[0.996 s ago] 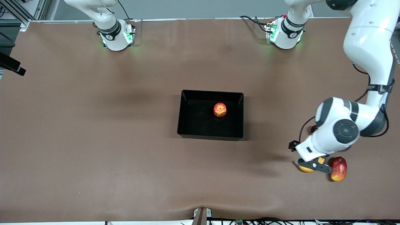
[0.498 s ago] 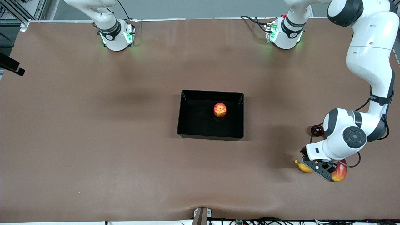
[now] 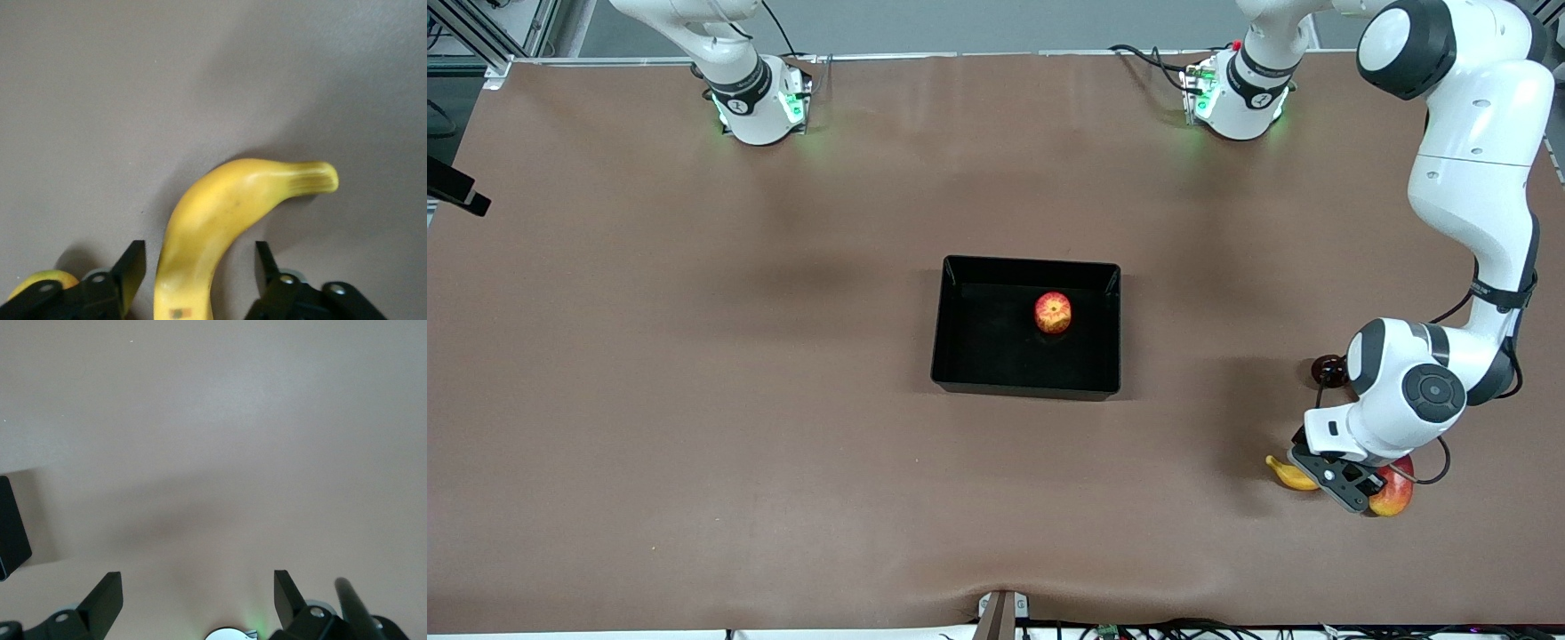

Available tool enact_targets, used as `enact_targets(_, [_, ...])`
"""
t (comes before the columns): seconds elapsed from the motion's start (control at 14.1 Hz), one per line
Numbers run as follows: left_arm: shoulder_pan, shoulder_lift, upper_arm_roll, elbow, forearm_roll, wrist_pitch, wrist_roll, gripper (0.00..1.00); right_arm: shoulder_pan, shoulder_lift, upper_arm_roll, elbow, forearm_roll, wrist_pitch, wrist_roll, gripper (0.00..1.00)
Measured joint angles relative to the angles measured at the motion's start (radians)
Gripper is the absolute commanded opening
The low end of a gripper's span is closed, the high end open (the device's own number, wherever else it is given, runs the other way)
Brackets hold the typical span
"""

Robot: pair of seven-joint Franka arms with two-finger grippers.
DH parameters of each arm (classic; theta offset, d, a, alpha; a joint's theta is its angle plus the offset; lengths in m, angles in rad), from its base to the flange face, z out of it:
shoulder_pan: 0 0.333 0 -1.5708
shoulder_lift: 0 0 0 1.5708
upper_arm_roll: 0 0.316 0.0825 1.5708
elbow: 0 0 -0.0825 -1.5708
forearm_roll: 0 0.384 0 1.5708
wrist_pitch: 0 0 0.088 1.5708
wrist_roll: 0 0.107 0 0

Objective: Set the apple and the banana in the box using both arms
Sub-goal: 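Grasp the yellow banana with the left gripper and lift it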

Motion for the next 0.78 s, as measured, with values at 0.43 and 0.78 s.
enact_targets(0.43, [-0.006, -0.012, -0.011, 0.014, 0.000, 0.019, -0.014, 0.00, 0.000, 0.002, 0.001, 0.000, 0.000, 0.000, 0.000, 1.00])
enact_targets(0.78, [-0.007, -0.102, -0.130, 0.030, -0.051, -0.121, -0.166, 0.00, 0.000, 0.003, 0.007, 0.000, 0.002, 0.004, 0.000, 1.00])
